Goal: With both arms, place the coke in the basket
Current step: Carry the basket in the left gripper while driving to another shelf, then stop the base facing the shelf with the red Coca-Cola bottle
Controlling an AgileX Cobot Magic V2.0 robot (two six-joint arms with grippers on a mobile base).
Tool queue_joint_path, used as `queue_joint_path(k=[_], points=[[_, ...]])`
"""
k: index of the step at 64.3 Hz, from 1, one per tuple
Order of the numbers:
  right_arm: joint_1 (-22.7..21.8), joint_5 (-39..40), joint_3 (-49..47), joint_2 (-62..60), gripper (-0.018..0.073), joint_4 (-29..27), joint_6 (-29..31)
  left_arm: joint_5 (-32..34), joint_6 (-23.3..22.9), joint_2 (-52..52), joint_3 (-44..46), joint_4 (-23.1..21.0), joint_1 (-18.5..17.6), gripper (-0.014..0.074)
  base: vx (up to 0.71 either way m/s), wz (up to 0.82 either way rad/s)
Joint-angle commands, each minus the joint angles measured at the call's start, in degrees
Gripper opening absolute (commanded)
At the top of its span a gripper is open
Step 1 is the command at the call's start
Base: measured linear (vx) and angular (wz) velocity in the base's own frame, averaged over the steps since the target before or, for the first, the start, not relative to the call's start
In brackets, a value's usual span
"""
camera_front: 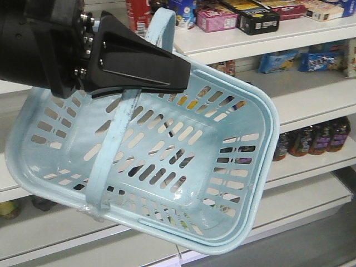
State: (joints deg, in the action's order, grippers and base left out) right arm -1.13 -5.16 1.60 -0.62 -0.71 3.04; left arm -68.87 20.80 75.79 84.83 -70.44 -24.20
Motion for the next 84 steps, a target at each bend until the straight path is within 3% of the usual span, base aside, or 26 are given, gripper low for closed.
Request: queue_joint_path(k=[1,56,84], points=[[-0.07,4.14,0.48,-0.72,-0.0005,0.33,0.53,1.93,0.62,-1.46,1.57,-5.26,-0.27,-0.0006,0.11,0.42],[-0.07,4.14,0.48,-0.72,-0.0005,0.33,0.53,1.93,0.62,-1.46,1.57,-5.26,-0.27,-0.0006,0.11,0.41],[-0.07,4.14,0.48,-0.72,-0.0005,0.33,0.53,1.93,0.62,-1.46,1.57,-5.26,-0.27,-0.0006,0.07,0.16]])
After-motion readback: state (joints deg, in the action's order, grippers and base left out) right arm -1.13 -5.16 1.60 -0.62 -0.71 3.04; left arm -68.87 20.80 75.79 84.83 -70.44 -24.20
